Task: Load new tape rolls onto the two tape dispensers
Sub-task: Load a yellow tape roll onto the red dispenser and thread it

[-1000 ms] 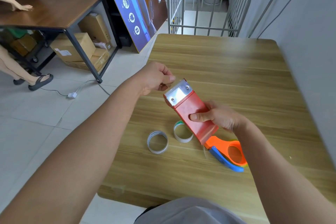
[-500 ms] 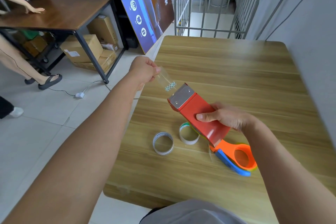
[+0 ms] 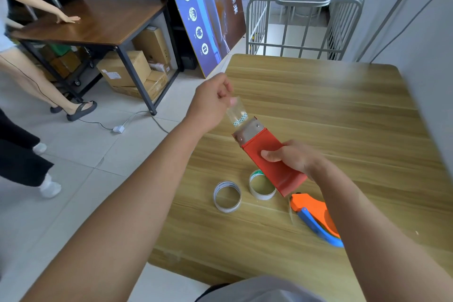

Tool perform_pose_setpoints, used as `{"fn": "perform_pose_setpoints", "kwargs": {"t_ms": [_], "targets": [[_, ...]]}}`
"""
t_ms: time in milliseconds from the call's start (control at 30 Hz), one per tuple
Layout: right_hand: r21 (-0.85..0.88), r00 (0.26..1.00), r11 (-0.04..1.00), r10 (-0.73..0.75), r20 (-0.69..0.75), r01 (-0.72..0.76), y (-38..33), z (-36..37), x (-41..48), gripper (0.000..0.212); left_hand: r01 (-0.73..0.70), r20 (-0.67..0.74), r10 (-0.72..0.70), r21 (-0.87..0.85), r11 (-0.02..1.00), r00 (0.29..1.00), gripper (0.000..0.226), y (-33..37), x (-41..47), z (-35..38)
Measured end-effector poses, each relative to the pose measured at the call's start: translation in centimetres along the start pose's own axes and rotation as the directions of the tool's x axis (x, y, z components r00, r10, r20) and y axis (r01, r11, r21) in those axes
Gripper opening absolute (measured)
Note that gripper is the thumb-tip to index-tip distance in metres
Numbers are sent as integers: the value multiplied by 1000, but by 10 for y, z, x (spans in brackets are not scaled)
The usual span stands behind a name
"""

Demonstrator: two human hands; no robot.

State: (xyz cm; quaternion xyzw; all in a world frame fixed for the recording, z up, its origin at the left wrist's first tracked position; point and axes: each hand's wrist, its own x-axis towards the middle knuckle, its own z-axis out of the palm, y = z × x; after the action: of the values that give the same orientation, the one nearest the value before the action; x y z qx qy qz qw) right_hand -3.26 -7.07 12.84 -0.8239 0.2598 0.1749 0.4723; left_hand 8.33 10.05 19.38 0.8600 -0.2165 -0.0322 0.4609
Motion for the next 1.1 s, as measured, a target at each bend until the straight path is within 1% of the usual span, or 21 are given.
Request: {"fn": "perform_pose_setpoints", "kwargs": {"t_ms": [67,133,267,400,467,567,667,733,800,867,900,1000,1100], "targets": [[11,999,999,31,-23,-31,-4,2,1,38,-41,20,41,6,999,999,20,4,-7,7],[32,997,998,56,-47,-55,-8,3,3,45,-71,38,69,40,997,997,25,8,-14,13],[88,991,992,95,-96,-86,-12,0,4,54,-139,112,126,123,983,986,26,10,-32,37],[147,988,987,83,-133,-63,-13,-2,3,49,-247,161,210,272,930,964,20,1,-49,62],[207,987,977,80,-143,-49,-12,-4,2,46,-283,169,241,304,910,956,18,-4,-54,69],[263,981,964,81,-178,-32,-12,-5,1,42,-308,206,249,344,887,946,17,-8,-59,75],[357,975,934,87,-206,-8,-17,-5,0,34,-324,217,258,371,870,941,24,-8,-63,79],[393,973,919,91,-212,0,-20,-5,0,42,-349,201,291,396,849,935,33,-5,-66,81],[391,969,921,88,-229,8,-23,-4,0,53,-404,211,345,445,799,915,42,-3,-70,81],[360,963,932,59,-262,42,-24,-2,3,47,-458,238,391,485,745,889,48,-2,-73,78],[337,960,940,40,-277,58,-25,0,4,45,-467,238,402,494,733,884,49,-3,-73,75],[305,952,946,-14,-305,111,-29,5,7,43,-458,209,410,493,740,888,49,-4,-70,65],[303,952,941,-56,-302,152,-33,7,6,40,-452,188,417,494,743,889,43,-3,-70,60]]}}
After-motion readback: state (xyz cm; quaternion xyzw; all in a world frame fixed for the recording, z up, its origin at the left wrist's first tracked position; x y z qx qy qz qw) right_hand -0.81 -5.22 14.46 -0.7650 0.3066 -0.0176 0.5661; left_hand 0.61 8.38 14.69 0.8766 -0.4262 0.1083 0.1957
